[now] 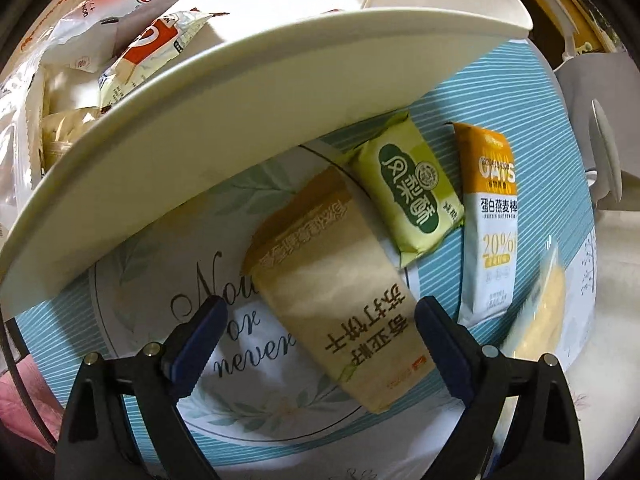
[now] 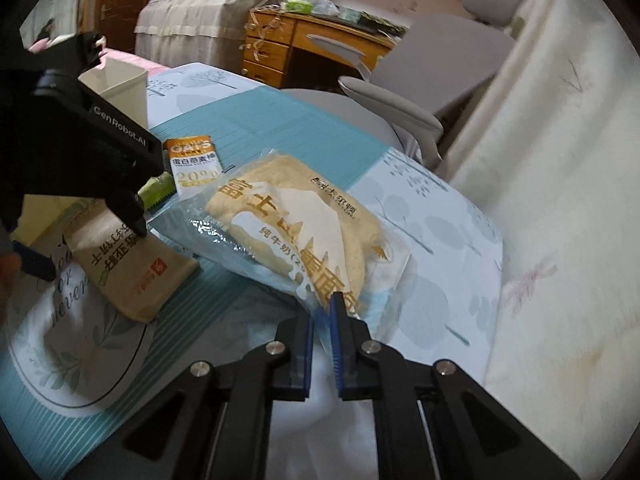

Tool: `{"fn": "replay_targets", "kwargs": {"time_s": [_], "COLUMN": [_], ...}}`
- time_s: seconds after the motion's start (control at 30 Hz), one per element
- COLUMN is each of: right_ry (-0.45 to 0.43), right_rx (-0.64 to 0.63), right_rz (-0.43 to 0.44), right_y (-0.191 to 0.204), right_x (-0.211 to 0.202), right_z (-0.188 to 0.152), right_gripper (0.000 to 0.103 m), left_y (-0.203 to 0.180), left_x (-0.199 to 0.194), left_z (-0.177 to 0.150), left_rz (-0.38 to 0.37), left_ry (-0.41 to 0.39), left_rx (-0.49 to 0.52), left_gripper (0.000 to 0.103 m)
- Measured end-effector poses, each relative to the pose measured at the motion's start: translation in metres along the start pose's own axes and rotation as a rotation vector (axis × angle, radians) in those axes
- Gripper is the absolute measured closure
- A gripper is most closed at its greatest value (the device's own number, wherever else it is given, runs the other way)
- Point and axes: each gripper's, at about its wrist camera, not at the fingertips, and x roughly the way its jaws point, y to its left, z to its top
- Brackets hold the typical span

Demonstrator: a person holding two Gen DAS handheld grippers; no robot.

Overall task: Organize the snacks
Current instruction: 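Grasp the beige soda-cracker bag with the left tool while the right tool grasps the clear bread bag, then carry both bags over the white tray and release them inside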

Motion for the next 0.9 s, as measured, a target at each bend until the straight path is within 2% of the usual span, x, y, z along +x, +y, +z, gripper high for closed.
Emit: {"fn": "replay_targets", "kwargs": {"time_s": [0.27, 0.33, 0.4, 0.47, 0.57, 0.73, 0.9], "right_ry": [0.036, 0.050, 0.056, 0.065, 0.084, 0.108, 0.189], "right_rx": [0.105, 0.128, 0.147, 0.167, 0.209, 0.291, 0.409], "right_rz": [0.016, 0.017, 0.017, 0.020, 0.026, 0.033, 0.037], "right_y": [-0.017, -0.019, -0.020, -0.022, -0.024, -0.028, -0.032], "right_x": [-0.028, -0.032, -0.037, -0.041, -0.046, -0.060, -0.067], "right_z": [-0.016, -0.018, -0.020, -0.022, -0.023, -0.025, -0.031], "right_gripper": [0.097, 0.097, 0.098, 0.098, 0.098, 0.099, 0.100], "left_y": [-0.030, -0.036, -0.040, -0.046, -0.053, -0.055, -0.044], "left_x": [0.007, 0.006, 0.002, 0.000, -0.001, 0.004, 0.008], "left_z": [-0.008, -0.013, -0.021, -0.029, -0.043, -0.061, -0.081], "left_rz": [0.086, 0.113, 0.112, 0.109, 0.107, 0.104, 0.101], "left_ry": [-0.017, -0.025, -0.034, -0.040, -0.048, 0.033, 0.122], "left_rx": [0.093, 0.130, 0.148, 0.174, 0.241, 0.341, 0.457], "left_gripper": [0.007, 0.014, 0.031, 0.040, 0.046, 0.047, 0.048]}}
